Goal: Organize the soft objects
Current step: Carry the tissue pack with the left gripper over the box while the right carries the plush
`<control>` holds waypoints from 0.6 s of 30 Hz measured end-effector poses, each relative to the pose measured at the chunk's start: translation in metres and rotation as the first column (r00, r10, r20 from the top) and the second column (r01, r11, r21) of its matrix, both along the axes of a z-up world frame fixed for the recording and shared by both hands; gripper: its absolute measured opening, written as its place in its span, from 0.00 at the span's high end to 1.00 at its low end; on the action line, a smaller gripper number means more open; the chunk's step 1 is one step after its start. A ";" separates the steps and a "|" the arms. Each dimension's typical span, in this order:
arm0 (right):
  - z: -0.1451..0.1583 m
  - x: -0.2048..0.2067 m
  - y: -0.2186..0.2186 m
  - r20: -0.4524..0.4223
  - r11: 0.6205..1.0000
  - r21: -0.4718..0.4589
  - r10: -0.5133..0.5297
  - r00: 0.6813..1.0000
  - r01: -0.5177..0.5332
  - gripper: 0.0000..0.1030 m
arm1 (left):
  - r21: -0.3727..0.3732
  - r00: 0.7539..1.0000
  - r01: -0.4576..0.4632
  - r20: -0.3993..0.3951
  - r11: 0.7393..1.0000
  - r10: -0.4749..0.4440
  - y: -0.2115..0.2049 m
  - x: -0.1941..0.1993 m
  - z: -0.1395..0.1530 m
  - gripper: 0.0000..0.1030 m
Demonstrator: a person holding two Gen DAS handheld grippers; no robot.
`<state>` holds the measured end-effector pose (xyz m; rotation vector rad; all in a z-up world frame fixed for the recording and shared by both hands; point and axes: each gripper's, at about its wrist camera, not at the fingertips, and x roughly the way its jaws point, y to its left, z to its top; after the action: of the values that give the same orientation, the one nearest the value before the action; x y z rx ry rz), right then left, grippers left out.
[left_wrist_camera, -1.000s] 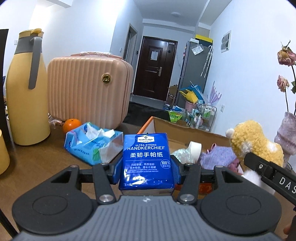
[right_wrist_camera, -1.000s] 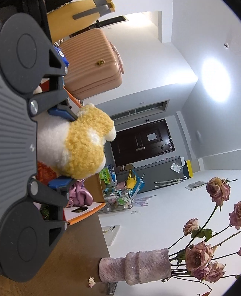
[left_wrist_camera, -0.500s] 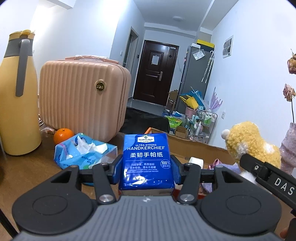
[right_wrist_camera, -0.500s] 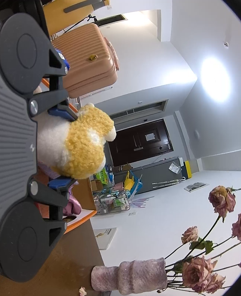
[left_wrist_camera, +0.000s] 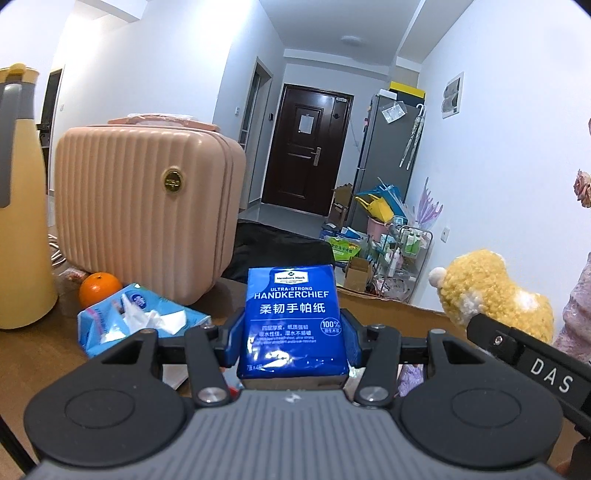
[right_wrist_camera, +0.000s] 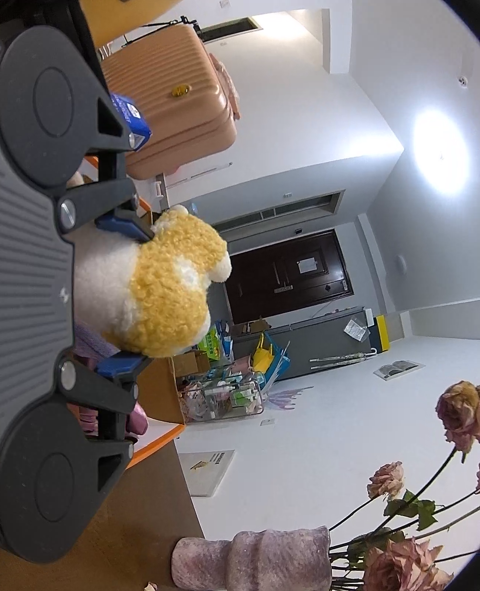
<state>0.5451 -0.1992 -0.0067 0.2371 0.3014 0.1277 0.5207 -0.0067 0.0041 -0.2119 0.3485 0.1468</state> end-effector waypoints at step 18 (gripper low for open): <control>-0.009 0.044 0.001 -0.058 1.000 -0.020 -0.020 0.998 0.018 0.41 | 0.079 1.000 -0.002 -0.027 0.997 0.004 -0.013 0.049 -0.017 0.49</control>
<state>0.5890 -0.1980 -0.0155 0.2250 0.3575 0.0993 0.5699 -0.0197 -0.0129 -0.1326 0.3691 0.1665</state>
